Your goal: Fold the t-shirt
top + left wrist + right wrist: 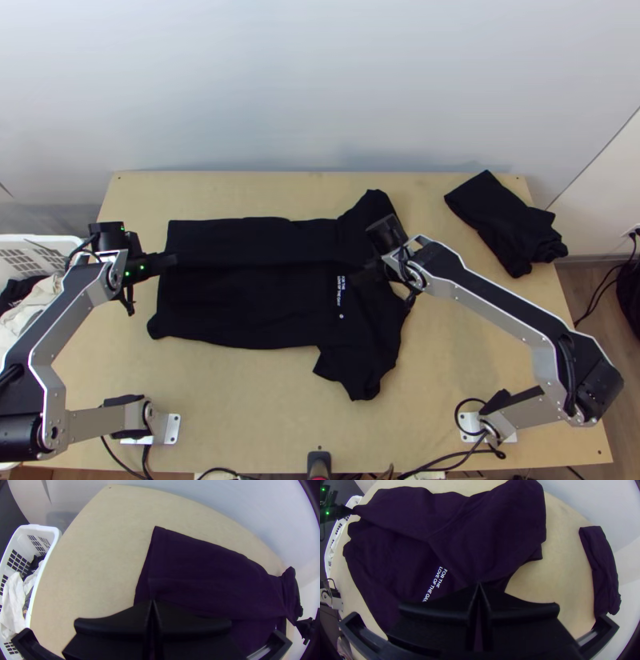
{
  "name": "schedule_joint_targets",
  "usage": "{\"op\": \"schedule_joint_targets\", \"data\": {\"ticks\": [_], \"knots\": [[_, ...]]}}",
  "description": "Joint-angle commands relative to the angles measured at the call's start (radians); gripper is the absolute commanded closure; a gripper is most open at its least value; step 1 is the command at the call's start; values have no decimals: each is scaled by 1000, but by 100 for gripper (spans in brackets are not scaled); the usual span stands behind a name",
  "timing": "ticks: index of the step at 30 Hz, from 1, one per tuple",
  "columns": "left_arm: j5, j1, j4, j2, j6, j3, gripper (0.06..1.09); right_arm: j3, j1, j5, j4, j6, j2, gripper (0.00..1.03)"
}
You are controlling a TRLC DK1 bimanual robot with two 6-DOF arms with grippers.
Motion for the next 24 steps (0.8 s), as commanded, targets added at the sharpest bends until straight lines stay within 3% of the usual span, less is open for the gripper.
{"op": "schedule_joint_targets", "data": {"ticks": [1, 13, 14, 16, 17, 18, 19, 20, 24], "knots": [[5, 8, 9, -17, 11, -37, 105, -41, 14, -14, 1, 10, -9, 100], [5, 7, 33, -33, 13, -96, 105, -73, 19, -33, 15, 30, -6, 98], [5, 7, 55, -34, 13, -107, 104, -72, 22, -31, 20, 30, -7, 85], [5, 5, 66, -41, 8, -114, 97, -66, 20, -31, 20, 41, -9, 41], [5, 5, 61, -41, 1, -114, 82, -63, 17, -31, 15, 47, -9, 16], [5, 1, 53, -41, -7, -114, 64, -59, 14, -31, 9, 53, -9, 3], [5, -2, 37, -39, -7, -111, 48, -58, 13, -31, 9, 56, -7, 3], [3, -5, 18, -31, -7, -105, 39, -55, 11, -33, 6, 56, -9, 3], [3, -7, -19, -56, -1, -107, 36, -38, 7, -40, -25, 59, -27, 3]]}}
